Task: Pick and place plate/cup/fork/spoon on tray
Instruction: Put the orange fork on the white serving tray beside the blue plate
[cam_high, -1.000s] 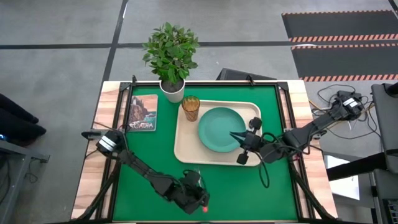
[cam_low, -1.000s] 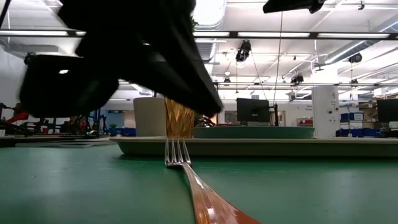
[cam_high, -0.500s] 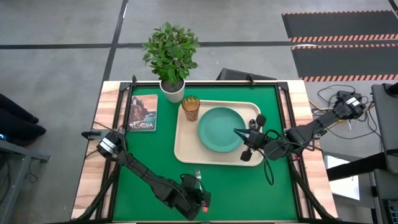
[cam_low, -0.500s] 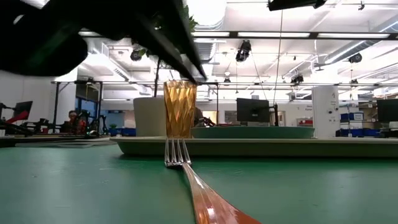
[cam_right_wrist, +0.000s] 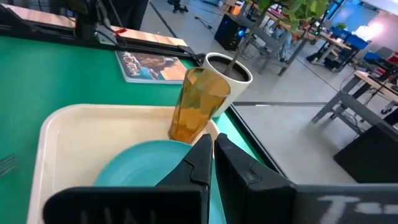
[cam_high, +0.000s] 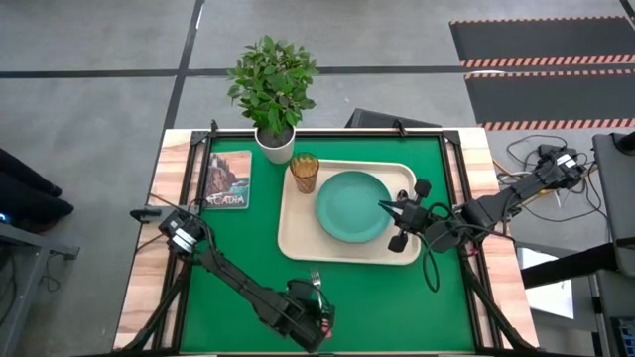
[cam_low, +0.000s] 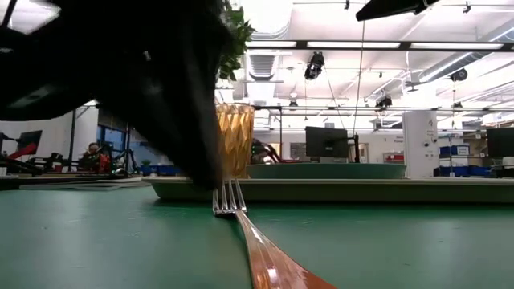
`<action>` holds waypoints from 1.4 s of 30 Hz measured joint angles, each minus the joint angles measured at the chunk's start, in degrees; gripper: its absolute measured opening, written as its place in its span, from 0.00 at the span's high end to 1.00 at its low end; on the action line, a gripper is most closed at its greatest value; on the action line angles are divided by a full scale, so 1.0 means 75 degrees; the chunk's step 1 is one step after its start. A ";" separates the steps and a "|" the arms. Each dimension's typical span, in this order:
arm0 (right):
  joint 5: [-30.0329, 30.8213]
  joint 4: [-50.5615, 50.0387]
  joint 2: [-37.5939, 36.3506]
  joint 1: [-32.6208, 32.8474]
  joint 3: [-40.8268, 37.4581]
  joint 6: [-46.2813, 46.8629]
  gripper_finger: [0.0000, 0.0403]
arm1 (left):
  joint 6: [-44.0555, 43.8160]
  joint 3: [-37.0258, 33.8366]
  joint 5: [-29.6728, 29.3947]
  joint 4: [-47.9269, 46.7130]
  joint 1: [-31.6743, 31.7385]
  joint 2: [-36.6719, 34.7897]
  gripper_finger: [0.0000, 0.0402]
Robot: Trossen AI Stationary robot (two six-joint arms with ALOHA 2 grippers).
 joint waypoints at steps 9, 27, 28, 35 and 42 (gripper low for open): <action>-0.0013 -0.0003 -0.0001 0.0000 0.0000 -0.0001 0.98 | -0.0328 -0.0107 0.0435 -0.0005 0.0231 0.0000 1.00; -0.0085 -0.0016 -0.0001 0.0000 0.0000 0.0002 0.98 | -0.0191 -0.0194 0.0719 0.0260 0.0289 0.0003 0.71; -0.0085 -0.0016 -0.0001 0.0000 -0.0001 0.0002 0.98 | -0.0220 -0.0244 0.0718 0.0255 0.0307 0.0003 0.67; -0.0085 -0.0019 -0.0001 0.0000 -0.0003 0.0022 0.98 | -0.0040 -0.0381 0.0650 0.0340 0.0452 -0.0009 0.50; -0.0085 -0.0016 -0.0001 0.0000 -0.0003 0.0025 0.98 | 0.0195 -0.0481 0.0833 0.0107 0.0572 -0.0026 0.50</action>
